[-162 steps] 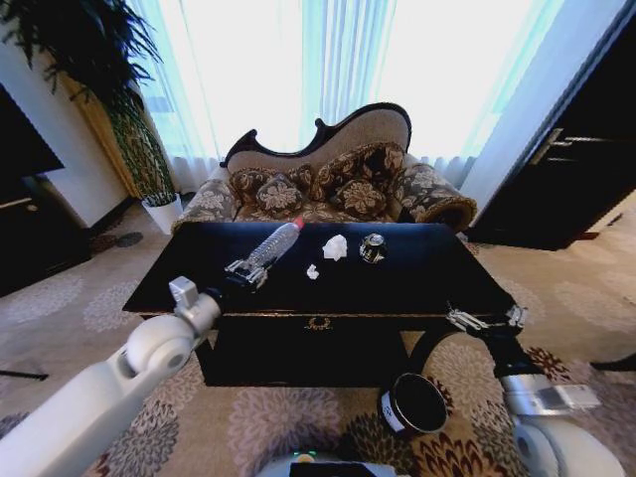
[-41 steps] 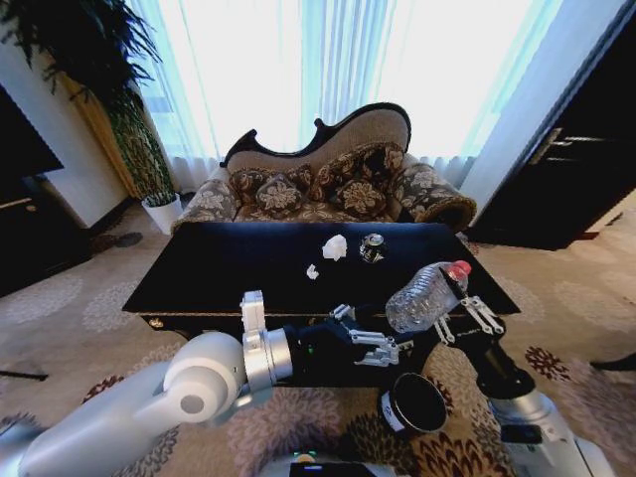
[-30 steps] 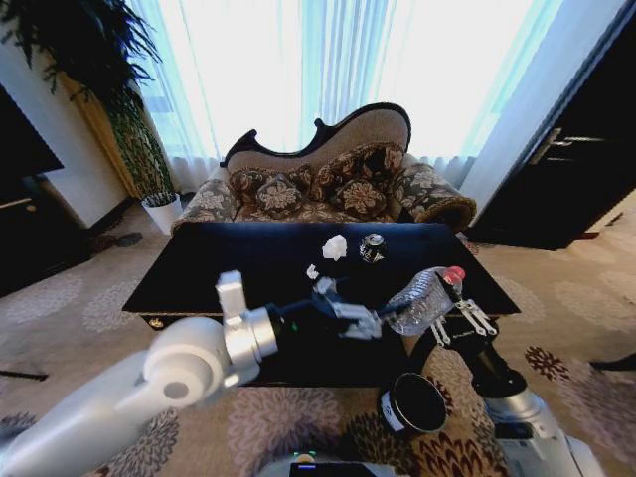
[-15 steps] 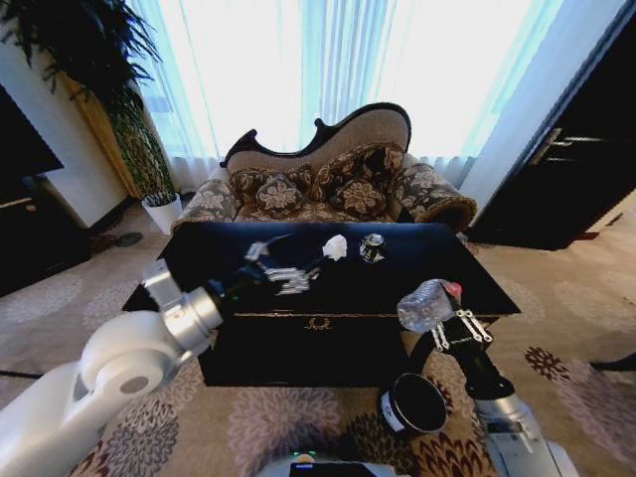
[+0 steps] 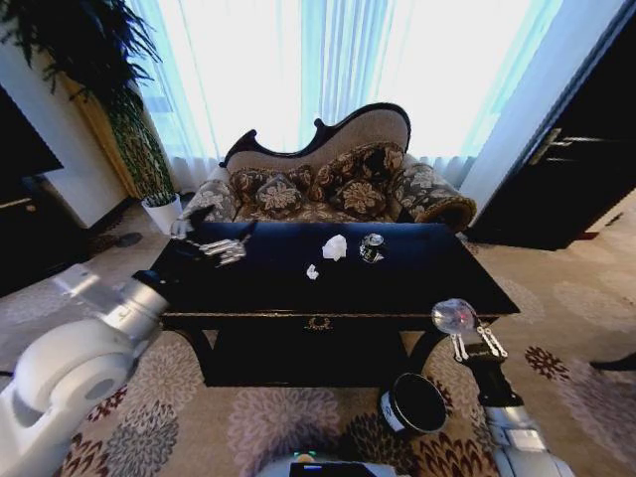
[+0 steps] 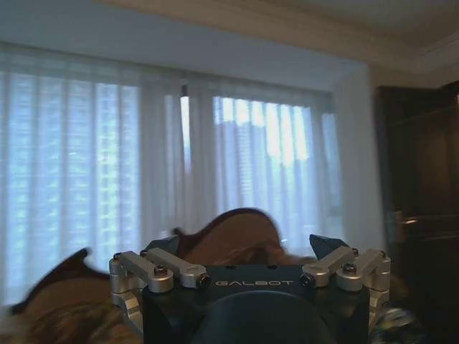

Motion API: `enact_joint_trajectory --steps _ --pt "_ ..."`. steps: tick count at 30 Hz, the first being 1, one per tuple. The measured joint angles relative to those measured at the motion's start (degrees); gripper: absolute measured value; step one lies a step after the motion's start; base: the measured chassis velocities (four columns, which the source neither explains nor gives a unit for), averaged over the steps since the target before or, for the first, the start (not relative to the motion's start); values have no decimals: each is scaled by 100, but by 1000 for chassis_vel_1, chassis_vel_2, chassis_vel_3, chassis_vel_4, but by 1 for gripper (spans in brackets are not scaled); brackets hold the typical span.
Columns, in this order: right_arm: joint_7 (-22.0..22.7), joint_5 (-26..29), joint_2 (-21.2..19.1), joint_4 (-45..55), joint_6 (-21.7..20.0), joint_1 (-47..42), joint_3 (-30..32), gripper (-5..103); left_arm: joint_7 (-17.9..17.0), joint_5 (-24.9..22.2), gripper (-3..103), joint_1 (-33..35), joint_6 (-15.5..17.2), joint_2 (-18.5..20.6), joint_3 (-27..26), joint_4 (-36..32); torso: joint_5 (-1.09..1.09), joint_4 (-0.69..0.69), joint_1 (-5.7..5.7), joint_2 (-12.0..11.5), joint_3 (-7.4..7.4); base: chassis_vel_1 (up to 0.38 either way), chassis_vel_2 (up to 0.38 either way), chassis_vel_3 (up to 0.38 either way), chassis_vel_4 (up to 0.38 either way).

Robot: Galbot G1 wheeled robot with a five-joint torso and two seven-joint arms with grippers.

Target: Move to the front of the table and place the trash on the table into the trash bin.

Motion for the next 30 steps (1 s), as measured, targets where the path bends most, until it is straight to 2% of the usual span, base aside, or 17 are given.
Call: enact_joint_trajectory --steps 3,4,7,11,16,19,21,30 --pt "4 217 -53 -370 -1 20 -16 25 181 289 100 532 -189 -351 -437 196 -1 1 0 0 0 0 0 0 0" --pt "4 217 -53 -370 -1 20 -16 25 181 289 100 532 -189 -351 -437 196 -1 1 0 0 0 0 0 0 0" --pt "-12 364 -109 -754 -26 66 -73 25 229 474 100 922 -339 -778 -813 383 -2 1 0 0 0 0 0 0 0" --pt "-29 385 -128 -1141 -35 142 -186 25 361 569 100 1207 -507 -1071 -993 555 -1 2 0 0 0 0 0 0 0" --pt "0 420 -109 -1902 -50 279 -403 25 684 732 100 1485 -756 -1271 -843 704 -1 1 0 0 0 0 0 0 0" --pt "36 420 -109 -2228 -51 354 -474 25 783 779 100 1529 -798 -1303 -726 712 -1 0 0 0 0 0 0 0 0" --pt "115 442 -139 -2750 -82 521 -642 25 971 857 100 1644 -834 -1355 -575 713 0 0 0 0 0 0 0 0 0" --pt "178 650 -236 -3920 -162 1195 -1174 25 1162 1050 100 1812 -882 -1401 -206 651 0 2 0 0 0 0 0 0 0"
